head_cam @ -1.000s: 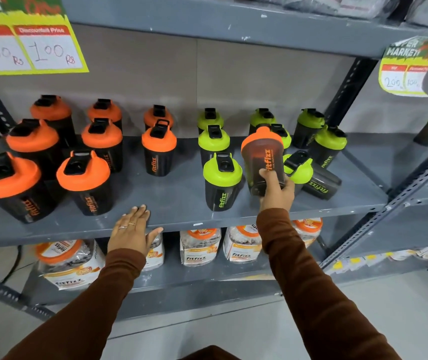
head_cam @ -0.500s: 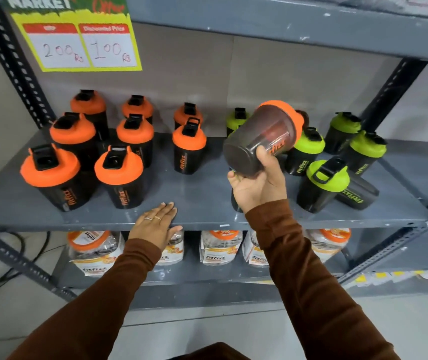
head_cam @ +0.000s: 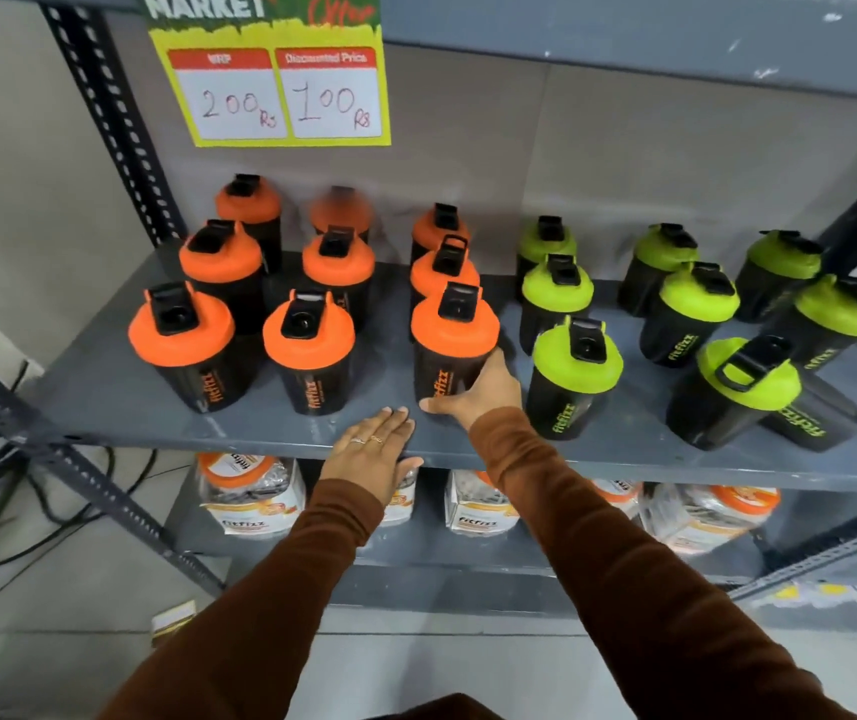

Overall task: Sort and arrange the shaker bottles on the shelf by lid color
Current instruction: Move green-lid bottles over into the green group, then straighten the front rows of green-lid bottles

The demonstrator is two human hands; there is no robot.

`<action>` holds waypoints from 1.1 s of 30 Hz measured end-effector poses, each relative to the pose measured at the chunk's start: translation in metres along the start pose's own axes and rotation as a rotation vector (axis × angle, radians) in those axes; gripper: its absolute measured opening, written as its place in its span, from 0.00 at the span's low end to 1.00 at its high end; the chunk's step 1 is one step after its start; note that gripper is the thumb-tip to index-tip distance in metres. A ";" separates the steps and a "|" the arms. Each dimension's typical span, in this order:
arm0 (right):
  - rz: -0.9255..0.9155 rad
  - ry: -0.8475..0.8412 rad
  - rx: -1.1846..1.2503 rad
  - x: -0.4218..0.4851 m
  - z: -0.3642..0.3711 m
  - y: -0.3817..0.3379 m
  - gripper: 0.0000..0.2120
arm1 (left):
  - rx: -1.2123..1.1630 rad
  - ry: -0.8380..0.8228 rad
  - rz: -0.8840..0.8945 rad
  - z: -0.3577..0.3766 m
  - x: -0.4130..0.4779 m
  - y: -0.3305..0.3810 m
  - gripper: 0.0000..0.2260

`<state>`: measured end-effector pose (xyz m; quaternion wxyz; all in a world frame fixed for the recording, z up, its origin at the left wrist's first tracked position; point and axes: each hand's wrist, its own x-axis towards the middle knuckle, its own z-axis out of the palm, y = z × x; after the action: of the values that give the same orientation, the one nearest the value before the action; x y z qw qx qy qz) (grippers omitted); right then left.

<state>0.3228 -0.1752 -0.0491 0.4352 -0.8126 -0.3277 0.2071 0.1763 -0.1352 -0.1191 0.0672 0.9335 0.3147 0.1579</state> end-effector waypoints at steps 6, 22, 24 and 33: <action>0.019 0.073 -0.015 0.008 0.015 0.023 0.39 | 0.053 -0.124 -0.040 0.013 0.003 -0.008 0.24; -0.489 0.347 -0.307 -0.066 -0.070 0.114 0.05 | 0.040 0.202 0.273 0.046 -0.022 0.072 0.18; -0.438 0.416 -0.318 -0.063 -0.097 0.136 0.08 | 0.031 0.158 0.388 0.056 -0.014 0.109 0.19; -0.128 0.720 -0.481 -0.018 -0.244 0.202 0.27 | 0.164 -0.070 0.191 0.074 0.059 0.248 0.35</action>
<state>0.5335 -0.4094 -0.0883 0.3322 -0.8892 -0.2436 -0.1990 0.3864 -0.2979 -0.1181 -0.0135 0.9666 0.2336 0.1045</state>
